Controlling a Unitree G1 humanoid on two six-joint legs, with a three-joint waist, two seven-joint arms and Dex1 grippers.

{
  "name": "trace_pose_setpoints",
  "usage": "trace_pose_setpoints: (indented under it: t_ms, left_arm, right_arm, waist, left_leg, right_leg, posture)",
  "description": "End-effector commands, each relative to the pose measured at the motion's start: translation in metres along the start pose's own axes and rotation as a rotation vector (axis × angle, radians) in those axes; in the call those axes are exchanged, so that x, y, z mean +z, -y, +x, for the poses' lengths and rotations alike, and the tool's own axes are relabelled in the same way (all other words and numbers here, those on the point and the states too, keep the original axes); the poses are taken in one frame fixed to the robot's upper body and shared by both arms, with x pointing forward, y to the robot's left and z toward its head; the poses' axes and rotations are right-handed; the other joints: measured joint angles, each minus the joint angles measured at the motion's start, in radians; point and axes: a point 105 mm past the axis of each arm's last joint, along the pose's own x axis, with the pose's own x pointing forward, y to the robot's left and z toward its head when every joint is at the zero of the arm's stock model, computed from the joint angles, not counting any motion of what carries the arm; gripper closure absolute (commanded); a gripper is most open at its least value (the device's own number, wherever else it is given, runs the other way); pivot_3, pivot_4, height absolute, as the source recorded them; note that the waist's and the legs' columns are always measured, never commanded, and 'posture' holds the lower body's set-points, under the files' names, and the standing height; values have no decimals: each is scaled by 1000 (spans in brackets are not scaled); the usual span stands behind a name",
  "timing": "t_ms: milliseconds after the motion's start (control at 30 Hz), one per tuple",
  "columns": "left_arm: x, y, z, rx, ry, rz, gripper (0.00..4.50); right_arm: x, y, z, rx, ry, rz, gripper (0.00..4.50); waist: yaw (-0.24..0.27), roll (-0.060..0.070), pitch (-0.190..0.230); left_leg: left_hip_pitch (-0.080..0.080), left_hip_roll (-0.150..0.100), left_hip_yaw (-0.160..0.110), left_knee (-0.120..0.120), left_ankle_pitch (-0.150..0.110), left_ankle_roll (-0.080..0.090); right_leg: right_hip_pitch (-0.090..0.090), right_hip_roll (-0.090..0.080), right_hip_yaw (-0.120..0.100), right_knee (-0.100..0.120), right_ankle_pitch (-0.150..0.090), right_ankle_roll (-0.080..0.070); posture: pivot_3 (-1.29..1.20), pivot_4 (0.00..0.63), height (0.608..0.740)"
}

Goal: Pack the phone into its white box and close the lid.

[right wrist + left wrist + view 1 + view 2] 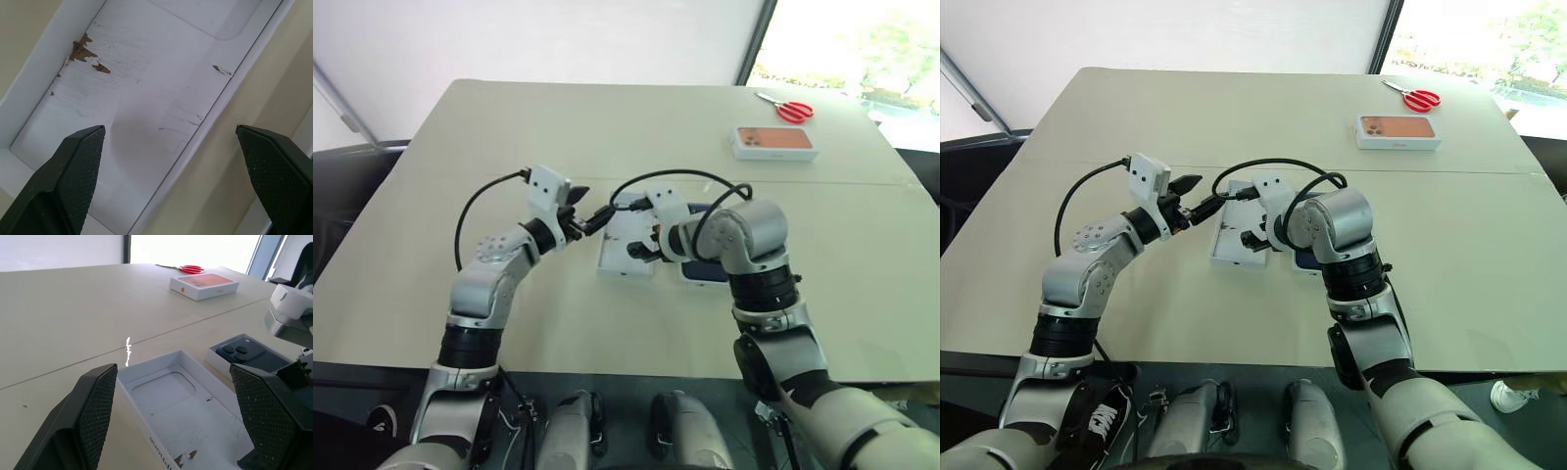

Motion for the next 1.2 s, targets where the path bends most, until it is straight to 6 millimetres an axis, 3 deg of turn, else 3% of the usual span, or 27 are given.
trace_pose_setpoints:
  t_ms: [33, 200, 267, 467, 767, 833, 1000, 1133, 1200]
  left_arm:
    - [17, 2, -4, 0, 52, 22, 588]
    - [20, 3, -5, 0, 57, 27, 588]
    - [21, 3, -5, 0, 57, 26, 588]
    - [21, 4, -3, -4, 66, 15, 588]
    - [47, -2, -13, -39, 201, -43, 588]
    - [51, 1, -18, -81, 219, -34, 588]
    - [34, 9, -27, -155, 164, 61, 588]
    - [26, 11, -25, -164, 144, 44, 588]
    - [24, 12, -23, -168, 147, 34, 588]
  right_arm:
    - [-2, 3, 0, -35, 8, -6, 1318]
    - [-11, 6, 6, -47, -9, 0, 3863]
    - [-12, 7, 6, -48, -6, 6, 4449]
    - [13, 6, -7, -10, 64, 88, 4449]
    - [59, 46, -41, -12, 170, 253, 4449]
    - [57, 68, -52, -91, 172, 218, 4449]
    - [29, 114, -74, -157, 136, 177, 4449]
    - [-2, 141, -97, -213, 81, 102, 4449]
    - [-24, 165, -109, -271, 45, 152, 4449]
  waist:
    - [0, 0, 0]
    - [-1, 0, 0]
    - [-1, 0, 0]
    - [-1, 0, 0]
    - [-1, 0, 0]
    - [2, 0, 0]
    - [3, 0, 0]
    - [3, 1, 1]
    - [3, 0, 1]
  left_leg:
    - [0, 0, 0, 0, 0, 0]
    - [1, 0, 0, 0, 0, 0]
    - [1, 0, 0, 0, 0, 0]
    - [1, 0, 0, 0, 0, 0]
    - [0, 0, 0, 0, 0, 0]
    - [-1, 0, 0, -1, 0, 0]
    - [-1, -1, 0, -1, -1, 1]
    - [-1, -1, 0, -1, -1, 1]
    - [-1, -1, 0, -1, -1, 2]
  right_leg:
    - [0, 0, 0, 0, 0, 0]
    - [0, 0, 0, 0, 0, 0]
    - [0, 0, 0, 0, 0, 0]
    - [0, 0, 0, 0, 0, 0]
    - [-1, 0, 0, 0, 0, 0]
    - [-1, 0, 0, 0, 0, 0]
    - [-1, -1, 0, -2, 0, 0]
    - [-1, -1, 0, -2, 0, 0]
    - [-1, -1, 0, -2, 0, 0]
  posture:
    - [0, 150, 738]
    - [0, 150, 738]
    - [0, 150, 738]
    - [0, 150, 738]
    - [0, 150, 738]
    - [0, 150, 738]
    - [0, 150, 738]
    - [0, 150, 738]
    - [0, 150, 738]
